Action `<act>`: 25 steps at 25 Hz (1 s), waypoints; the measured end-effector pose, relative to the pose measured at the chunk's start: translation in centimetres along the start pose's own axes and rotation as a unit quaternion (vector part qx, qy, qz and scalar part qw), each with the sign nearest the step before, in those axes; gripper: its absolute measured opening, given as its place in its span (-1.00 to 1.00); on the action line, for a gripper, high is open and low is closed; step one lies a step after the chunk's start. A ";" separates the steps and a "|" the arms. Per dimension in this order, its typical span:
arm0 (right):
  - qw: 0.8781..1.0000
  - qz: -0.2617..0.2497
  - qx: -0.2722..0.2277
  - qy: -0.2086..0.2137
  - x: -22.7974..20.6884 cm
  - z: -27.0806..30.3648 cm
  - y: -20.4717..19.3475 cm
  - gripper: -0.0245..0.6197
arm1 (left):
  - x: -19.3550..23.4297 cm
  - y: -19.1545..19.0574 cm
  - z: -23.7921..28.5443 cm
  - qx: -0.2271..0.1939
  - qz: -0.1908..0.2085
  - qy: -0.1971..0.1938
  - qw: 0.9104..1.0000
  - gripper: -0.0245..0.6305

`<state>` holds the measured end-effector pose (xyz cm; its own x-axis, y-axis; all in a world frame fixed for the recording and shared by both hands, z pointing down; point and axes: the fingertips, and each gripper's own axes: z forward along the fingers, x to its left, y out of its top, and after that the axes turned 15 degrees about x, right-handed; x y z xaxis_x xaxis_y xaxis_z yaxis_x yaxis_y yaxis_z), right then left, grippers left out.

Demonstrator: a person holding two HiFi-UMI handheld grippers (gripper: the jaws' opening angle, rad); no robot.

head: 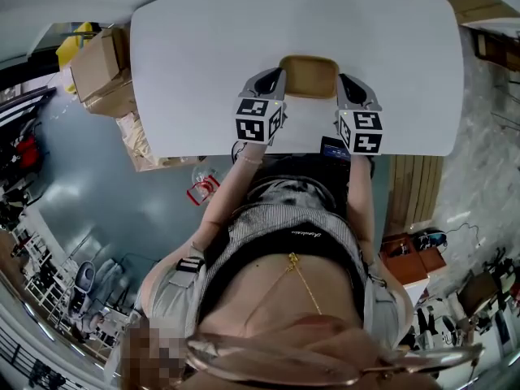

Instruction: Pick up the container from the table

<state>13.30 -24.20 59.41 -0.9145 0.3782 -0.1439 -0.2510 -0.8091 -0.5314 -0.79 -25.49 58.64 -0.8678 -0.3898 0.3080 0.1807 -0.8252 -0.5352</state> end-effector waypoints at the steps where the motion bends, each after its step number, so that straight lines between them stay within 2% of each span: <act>1: 1.000 0.001 0.004 0.000 -0.1 0.2 -0.2 -0.84 | 0.1 -0.1 0.2 0.003 -0.001 0.001 1.000 -0.93; 25: 0.996 0.015 0.085 -0.002 -1.7 4.7 -4.9 -0.84 | 2.3 -3.8 3.8 0.083 -0.011 0.014 0.996 -0.92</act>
<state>14.59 -23.02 66.18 -0.9233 0.3519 -0.1539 -0.2741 -0.8845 -0.3776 -1.65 -24.80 64.39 -0.8849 -0.3612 0.2941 0.2338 -0.8905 -0.3903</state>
